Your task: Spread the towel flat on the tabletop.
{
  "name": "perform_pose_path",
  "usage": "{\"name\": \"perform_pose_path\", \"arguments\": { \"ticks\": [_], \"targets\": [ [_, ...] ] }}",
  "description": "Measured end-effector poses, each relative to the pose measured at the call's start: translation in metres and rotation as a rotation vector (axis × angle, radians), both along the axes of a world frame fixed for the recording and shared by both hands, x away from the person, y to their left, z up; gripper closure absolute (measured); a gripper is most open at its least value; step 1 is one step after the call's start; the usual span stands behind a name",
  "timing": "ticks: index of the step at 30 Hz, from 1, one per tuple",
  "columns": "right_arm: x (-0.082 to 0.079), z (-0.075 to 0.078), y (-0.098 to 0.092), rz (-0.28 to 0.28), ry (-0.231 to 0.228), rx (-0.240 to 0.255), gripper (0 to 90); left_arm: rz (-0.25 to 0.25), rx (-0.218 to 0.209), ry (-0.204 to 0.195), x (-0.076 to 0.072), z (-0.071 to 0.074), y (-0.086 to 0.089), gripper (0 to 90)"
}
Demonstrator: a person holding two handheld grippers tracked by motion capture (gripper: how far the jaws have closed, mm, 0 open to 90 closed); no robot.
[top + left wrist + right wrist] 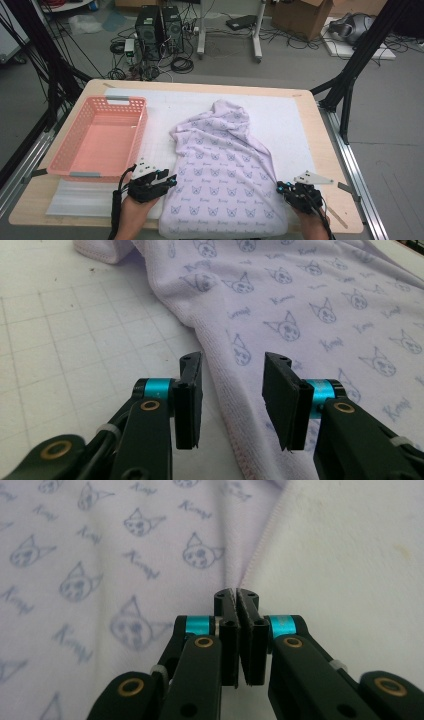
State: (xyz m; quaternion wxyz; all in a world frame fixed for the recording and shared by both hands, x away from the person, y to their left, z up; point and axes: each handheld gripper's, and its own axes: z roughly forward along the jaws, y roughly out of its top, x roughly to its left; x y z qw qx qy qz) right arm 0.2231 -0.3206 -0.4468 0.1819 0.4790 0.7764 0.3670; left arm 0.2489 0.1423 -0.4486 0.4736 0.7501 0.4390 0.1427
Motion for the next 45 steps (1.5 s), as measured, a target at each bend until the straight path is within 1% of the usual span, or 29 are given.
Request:
{"name": "perform_pose_path", "arguments": {
  "ticks": [2,4,6,7,8,9,12,13,14,15,17,18,20,22,24,25,26,27,28,29,31,32,33,35,36,40,43,44,45],
  "targets": [
    [-0.012,0.001,-0.006,-0.006,0.010,-0.010,88.4,-0.001,-0.007,-0.003,-0.001,0.000,0.002,59.5],
    [-0.022,0.002,-0.011,-0.005,0.011,-0.025,88.3,0.011,-0.020,-0.009,-0.004,0.000,0.005,59.8],
    [-0.028,0.002,-0.015,0.003,0.010,-0.022,87.2,0.017,-0.022,-0.006,-0.003,-0.001,0.007,61.5],
    [-0.029,0.002,-0.016,0.003,0.005,-0.011,85.2,0.020,-0.023,0.000,-0.001,-0.001,0.007,62.2],
    [-0.028,0.003,-0.016,0.001,-0.011,-0.005,78.4,0.018,-0.017,0.004,0.001,-0.001,0.007,63.9],
    [-0.027,0.003,-0.016,-0.003,-0.019,0.000,76.0,0.025,-0.013,0.007,0.003,-0.001,0.005,65.2],
    [-0.021,0.004,-0.015,-0.001,-0.038,0.012,73.1,0.038,0.017,0.019,0.015,-0.002,-0.001,68.1],
    [-0.019,0.004,-0.014,0.001,-0.038,0.012,72.7,0.043,0.025,0.027,0.019,-0.003,-0.002,68.8],
    [-0.018,0.004,-0.013,0.000,-0.039,0.012,72.4,0.047,0.033,0.048,0.024,-0.003,-0.005,69.6],
    [-0.016,0.003,-0.013,0.003,-0.041,0.013,72.3,0.051,0.043,0.055,0.027,-0.003,-0.008,70.0],
    [-0.014,0.003,-0.012,0.005,-0.041,0.017,71.8,0.042,0.065,0.061,0.033,-0.003,-0.014,70.3],
    [-0.014,0.003,-0.012,0.010,-0.045,0.019,71.8,0.038,0.062,0.058,0.035,-0.003,-0.017,70.0],
    [-0.014,0.003,-0.011,0.011,-0.041,0.023,71.5,0.031,0.080,0.051,0.035,-0.003,-0.024,67.1],
    [-0.013,0.004,-0.011,0.012,-0.042,0.022,71.2,0.029,0.113,0.032,0.034,-0.003,-0.030,64.6],
    [-0.012,0.004,-0.011,0.014,-0.043,0.025,70.6,0.026,0.152,0.008,0.032,-0.003,-0.035,65.5],
    [-0.011,0.003,-0.010,0.013,-0.042,0.025,70.2,0.012,0.162,-0.001,0.031,-0.003,-0.036,67.3],
    [-0.010,0.003,-0.010,0.015,-0.042,0.025,69.6,-0.017,0.156,0.004,0.031,-0.003,-0.037,74.8],
    [-0.009,0.003,-0.009,0.016,-0.043,0.027,69.3,-0.026,0.162,0.002,0.029,-0.003,-0.040,84.3],
    [-0.007,0.003,-0.009,0.016,-0.044,0.029,69.3,-0.021,0.171,-0.005,0.028,-0.003,-0.042,86.4],
    [-0.005,0.003,-0.008,0.011,-0.042,0.029,69.3,-0.016,0.164,0.002,0.028,-0.003,-0.042,87.7],
    [-0.003,0.003,-0.007,0.011,-0.041,0.035,69.3,-0.010,0.115,0.032,0.029,-0.003,-0.037,88.5],
    [-0.002,0.003,-0.006,0.008,-0.038,0.038,69.2,0.003,0.111,0.032,0.028,-0.003,-0.035,88.6],
    [-0.001,0.003,-0.006,0.012,-0.042,0.035,69.2,0.014,0.111,0.026,0.025,-0.002,-0.031,88.7],
    [-0.001,0.003,-0.005,0.013,-0.037,0.038,69.3,0.046,0.097,0.015,0.019,0.000,-0.022,88.8],
    [-0.001,0.002,-0.005,0.012,-0.037,0.038,69.3,0.059,0.091,0.015,0.015,0.001,-0.017,88.8],
    [0.002,0.001,-0.005,0.010,-0.040,0.038,69.2,0.091,0.096,-0.005,0.000,0.004,-0.002,88.8],
    [0.004,0.001,-0.004,-0.002,-0.034,0.044,67.5,0.111,0.079,-0.016,-0.008,0.005,0.004,88.3],
    [0.006,0.001,-0.003,-0.008,-0.031,0.045,65.7,0.107,0.082,-0.016,-0.009,0.004,0.003,87.2],
    [0.008,0.000,-0.003,-0.013,-0.034,0.046,64.2,0.104,0.081,-0.016,-0.008,0.004,0.002,83.9]
  ]
}}
